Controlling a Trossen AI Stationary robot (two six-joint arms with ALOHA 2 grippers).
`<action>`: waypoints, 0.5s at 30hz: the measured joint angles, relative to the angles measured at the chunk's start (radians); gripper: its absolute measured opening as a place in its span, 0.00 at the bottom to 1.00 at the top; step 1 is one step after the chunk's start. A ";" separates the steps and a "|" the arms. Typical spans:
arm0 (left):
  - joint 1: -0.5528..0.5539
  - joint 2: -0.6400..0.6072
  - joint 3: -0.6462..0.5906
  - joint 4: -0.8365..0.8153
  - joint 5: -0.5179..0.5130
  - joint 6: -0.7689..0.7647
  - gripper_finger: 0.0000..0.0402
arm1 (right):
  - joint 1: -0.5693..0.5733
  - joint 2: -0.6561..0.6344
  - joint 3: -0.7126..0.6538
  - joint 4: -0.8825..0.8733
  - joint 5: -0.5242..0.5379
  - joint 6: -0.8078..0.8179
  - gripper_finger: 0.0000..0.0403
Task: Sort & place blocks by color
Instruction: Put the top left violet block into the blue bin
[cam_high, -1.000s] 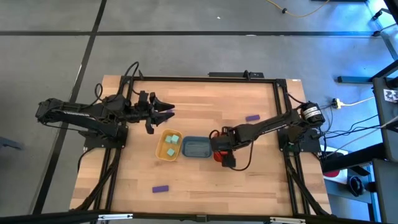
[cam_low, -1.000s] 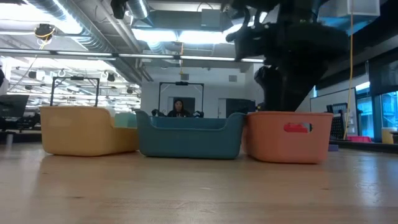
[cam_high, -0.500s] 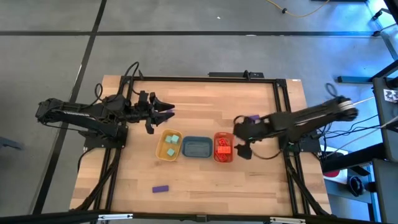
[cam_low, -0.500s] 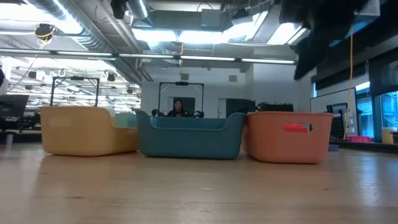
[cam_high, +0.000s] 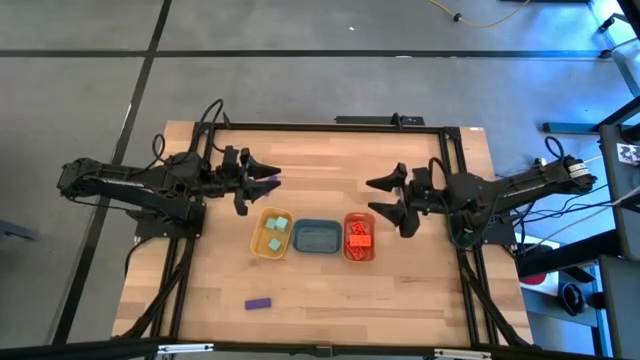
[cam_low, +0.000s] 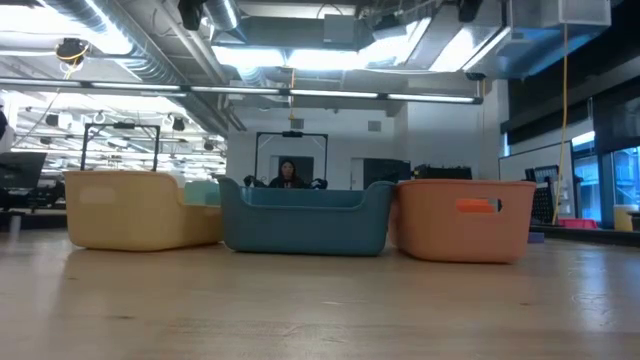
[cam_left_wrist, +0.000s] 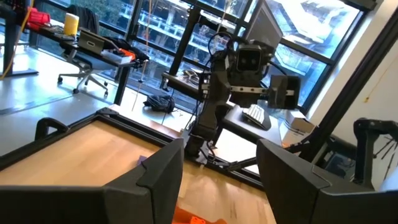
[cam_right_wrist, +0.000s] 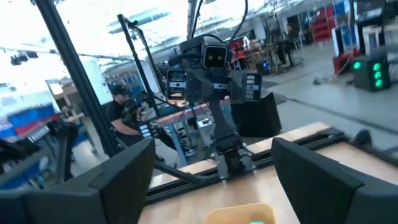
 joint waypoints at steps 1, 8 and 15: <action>0.000 0.000 0.000 0.000 0.000 0.006 0.48 | 0.000 0.001 0.005 -0.003 0.000 -0.020 0.80; 0.000 0.000 0.000 0.000 0.002 0.007 0.48 | 0.000 0.001 0.011 -0.010 0.000 -0.016 0.80; 0.000 0.000 0.000 0.000 -0.008 -0.047 0.48 | 0.000 0.002 0.012 -0.010 0.000 -0.001 0.80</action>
